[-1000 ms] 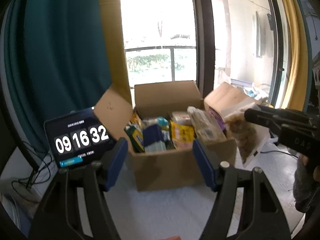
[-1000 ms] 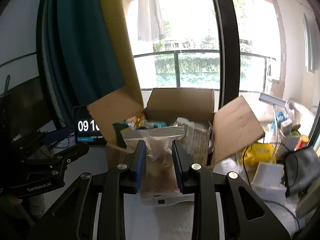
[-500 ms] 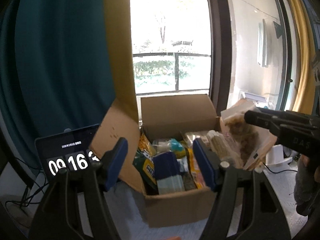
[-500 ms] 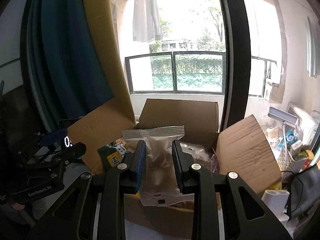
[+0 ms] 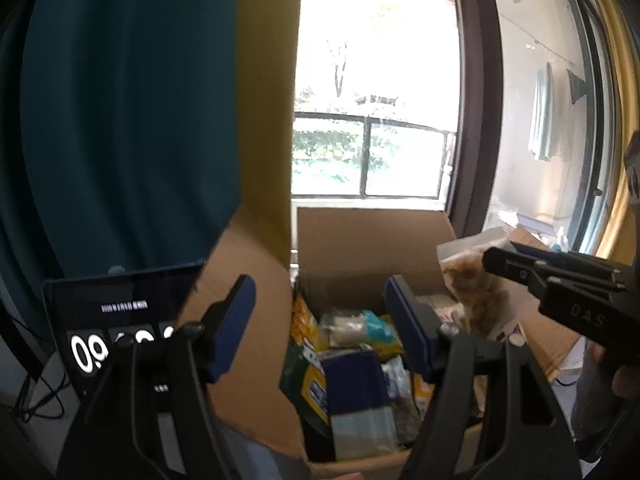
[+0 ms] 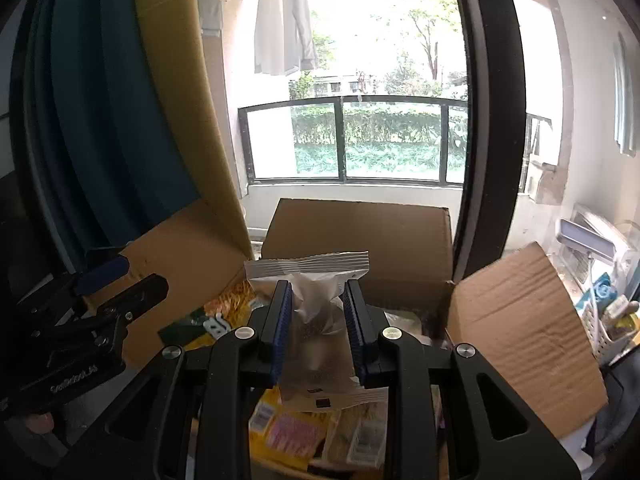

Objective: Organize snacks
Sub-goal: 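Lift the dried-fruit bag with the right tool and carry it over the box, then lower the bag into the box and open the right tool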

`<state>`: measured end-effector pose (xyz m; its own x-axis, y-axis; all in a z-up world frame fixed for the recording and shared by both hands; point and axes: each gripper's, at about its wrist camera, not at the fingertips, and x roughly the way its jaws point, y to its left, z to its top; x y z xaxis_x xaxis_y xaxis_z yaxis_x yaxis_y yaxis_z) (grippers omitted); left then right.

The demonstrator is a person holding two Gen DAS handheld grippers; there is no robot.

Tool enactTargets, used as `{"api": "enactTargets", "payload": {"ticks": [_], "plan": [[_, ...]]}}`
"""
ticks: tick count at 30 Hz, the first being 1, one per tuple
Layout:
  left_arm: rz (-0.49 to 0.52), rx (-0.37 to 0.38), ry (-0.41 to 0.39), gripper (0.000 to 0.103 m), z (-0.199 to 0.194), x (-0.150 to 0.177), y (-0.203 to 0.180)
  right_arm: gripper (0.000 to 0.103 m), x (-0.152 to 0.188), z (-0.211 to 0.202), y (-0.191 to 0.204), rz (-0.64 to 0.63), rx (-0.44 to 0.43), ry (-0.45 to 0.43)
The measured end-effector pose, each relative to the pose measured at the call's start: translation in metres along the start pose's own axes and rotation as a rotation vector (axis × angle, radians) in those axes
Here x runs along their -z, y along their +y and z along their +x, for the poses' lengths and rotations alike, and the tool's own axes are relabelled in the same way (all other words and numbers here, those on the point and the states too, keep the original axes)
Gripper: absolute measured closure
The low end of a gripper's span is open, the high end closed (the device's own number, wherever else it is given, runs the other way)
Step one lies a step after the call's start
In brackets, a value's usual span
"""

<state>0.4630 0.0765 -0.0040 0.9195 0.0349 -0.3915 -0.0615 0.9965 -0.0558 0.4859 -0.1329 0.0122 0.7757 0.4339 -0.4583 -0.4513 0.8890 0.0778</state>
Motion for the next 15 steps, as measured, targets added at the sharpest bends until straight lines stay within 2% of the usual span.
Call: {"api": "enactTargets", "payload": {"ticks": [4, 9, 15], "plan": [[-0.002, -0.003, -0.004, 0.034, 0.009, -0.001, 0.004, 0.075, -0.008, 0.019, 0.000, 0.002, -0.001, -0.003], [0.034, -0.060, -0.026, 0.034, 0.015, 0.004, 0.001, 0.075, -0.007, 0.049, -0.003, 0.032, 0.005, 0.011], [0.057, -0.076, -0.031, 0.034, 0.016, 0.005, -0.001, 0.075, 0.005, 0.089, -0.004, 0.054, 0.054, 0.118]]}}
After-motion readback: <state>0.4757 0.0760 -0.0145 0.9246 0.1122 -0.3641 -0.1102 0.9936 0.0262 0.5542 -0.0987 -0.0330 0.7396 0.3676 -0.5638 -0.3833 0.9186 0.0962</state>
